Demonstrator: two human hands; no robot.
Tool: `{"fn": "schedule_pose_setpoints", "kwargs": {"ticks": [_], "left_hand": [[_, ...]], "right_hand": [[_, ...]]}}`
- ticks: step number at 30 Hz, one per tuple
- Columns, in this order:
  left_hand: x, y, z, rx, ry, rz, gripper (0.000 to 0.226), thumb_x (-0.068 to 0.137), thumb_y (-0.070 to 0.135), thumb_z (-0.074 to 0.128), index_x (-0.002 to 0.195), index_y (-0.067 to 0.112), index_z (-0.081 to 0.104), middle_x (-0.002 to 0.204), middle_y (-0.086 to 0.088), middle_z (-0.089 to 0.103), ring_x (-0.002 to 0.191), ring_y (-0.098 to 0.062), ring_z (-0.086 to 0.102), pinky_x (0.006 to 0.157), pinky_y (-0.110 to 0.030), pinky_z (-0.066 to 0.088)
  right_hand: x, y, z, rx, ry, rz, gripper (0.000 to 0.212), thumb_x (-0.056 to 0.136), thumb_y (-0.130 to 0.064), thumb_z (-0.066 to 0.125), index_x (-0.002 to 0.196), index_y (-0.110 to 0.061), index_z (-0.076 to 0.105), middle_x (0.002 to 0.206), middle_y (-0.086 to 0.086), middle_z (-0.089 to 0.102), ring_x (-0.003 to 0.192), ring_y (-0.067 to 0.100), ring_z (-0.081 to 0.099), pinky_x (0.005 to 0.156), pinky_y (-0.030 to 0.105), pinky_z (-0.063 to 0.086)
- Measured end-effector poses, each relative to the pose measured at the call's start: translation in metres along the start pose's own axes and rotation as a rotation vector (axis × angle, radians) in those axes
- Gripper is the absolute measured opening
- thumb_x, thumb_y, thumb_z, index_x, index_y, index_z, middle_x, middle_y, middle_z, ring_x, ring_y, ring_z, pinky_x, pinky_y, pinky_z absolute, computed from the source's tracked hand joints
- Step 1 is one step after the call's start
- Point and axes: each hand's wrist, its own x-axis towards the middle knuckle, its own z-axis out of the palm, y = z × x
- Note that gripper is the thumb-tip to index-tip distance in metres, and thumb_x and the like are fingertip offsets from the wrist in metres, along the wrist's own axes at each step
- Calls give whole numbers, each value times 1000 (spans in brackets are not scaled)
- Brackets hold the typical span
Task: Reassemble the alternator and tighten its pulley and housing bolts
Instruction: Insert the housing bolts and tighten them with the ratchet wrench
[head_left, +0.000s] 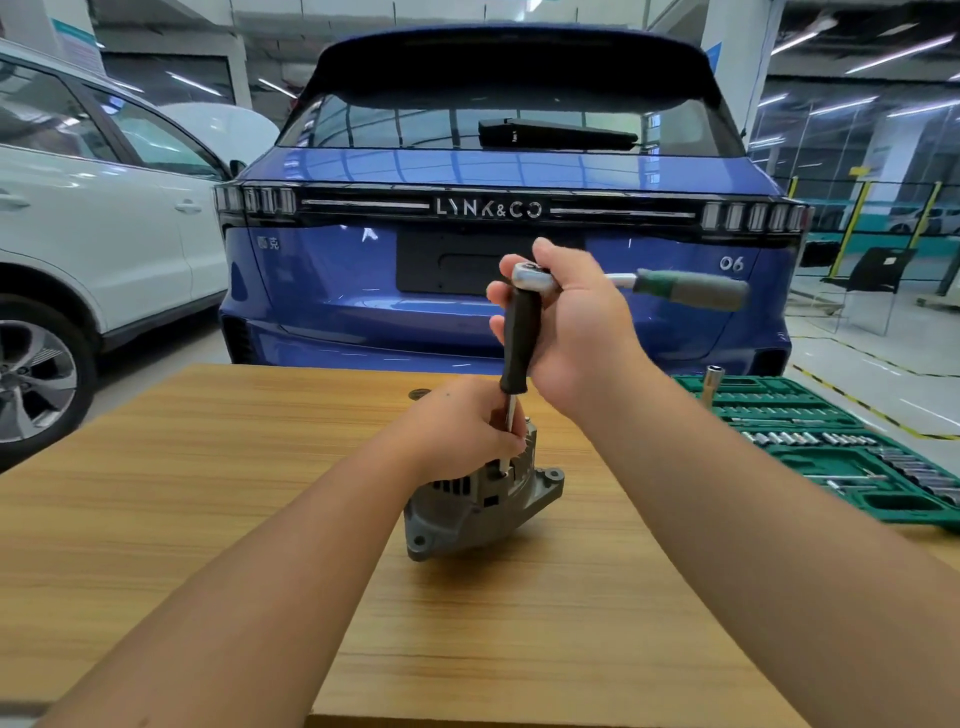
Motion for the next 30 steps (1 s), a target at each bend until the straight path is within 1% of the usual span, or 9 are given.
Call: {"fn": "schedule_pose_setpoints", "kwargs": {"ticks": [2, 4, 6, 9, 15, 22, 25, 27, 30], "left_hand": [[0, 0, 0, 6, 6, 0, 12, 95, 29, 71, 87, 36, 66, 87, 13, 68, 83, -4, 63, 66, -23, 44], [0, 0, 1, 20, 11, 13, 12, 94, 30, 71, 87, 37, 64, 88, 14, 67, 83, -3, 62, 65, -23, 44], [0, -1, 1, 14, 11, 24, 11, 93, 30, 72, 87, 35, 66, 88, 13, 68, 83, -4, 64, 69, -26, 49], [-1, -1, 0, 3, 13, 27, 9, 92, 28, 73, 87, 33, 68, 86, 11, 70, 83, -5, 66, 77, -29, 55], [-2, 0, 1, 33, 18, 27, 12, 94, 28, 71, 86, 34, 65, 84, 13, 68, 80, -3, 63, 67, -21, 45], [-1, 1, 2, 25, 20, 18, 9, 95, 31, 71, 88, 33, 66, 85, 12, 69, 82, -3, 64, 69, -23, 46], [-1, 2, 2, 18, 12, 11, 9, 95, 30, 71, 88, 32, 67, 86, 12, 69, 84, -4, 64, 74, -25, 49], [-2, 3, 3, 19, 5, 6, 9, 96, 29, 70, 87, 31, 67, 88, 12, 69, 86, -6, 63, 77, -27, 49], [-3, 3, 2, 10, -1, 7, 11, 96, 27, 70, 87, 32, 66, 90, 12, 68, 87, -6, 63, 74, -25, 47]], "right_hand": [[-3, 6, -4, -392, 20, -407, 12, 103, -25, 53, 103, -18, 63, 91, -1, 72, 81, 16, 69, 76, 31, 56], [-2, 8, -12, -849, -11, -836, 16, 100, -13, 56, 108, -12, 69, 99, 1, 69, 90, 16, 65, 81, 32, 55], [-1, 9, -15, -1114, -97, -1056, 23, 94, 1, 56, 112, -1, 70, 105, 9, 68, 93, 23, 64, 77, 39, 54], [-3, 8, -11, -1244, -180, -1042, 30, 93, -3, 52, 119, 2, 66, 109, 14, 66, 84, 30, 62, 67, 45, 52], [-7, 9, -12, -1294, -192, -974, 60, 94, -42, 36, 133, -1, 56, 119, 12, 59, 84, 31, 59, 64, 44, 52], [0, 1, -22, -1394, -249, -986, 56, 105, -41, 29, 145, -8, 50, 124, 6, 58, 90, 20, 57, 66, 39, 50], [2, -9, -21, -1426, -263, -1059, 43, 107, -32, 37, 132, -9, 63, 106, 7, 66, 87, 26, 60, 69, 39, 48], [3, -18, -14, -1517, -240, -1062, 36, 107, -32, 42, 106, -12, 72, 86, 5, 65, 79, 27, 58, 66, 39, 45], [12, -33, 5, -1855, -177, -749, 42, 106, -45, 40, 74, -21, 55, 66, -1, 53, 63, 22, 50, 52, 34, 32]]}}
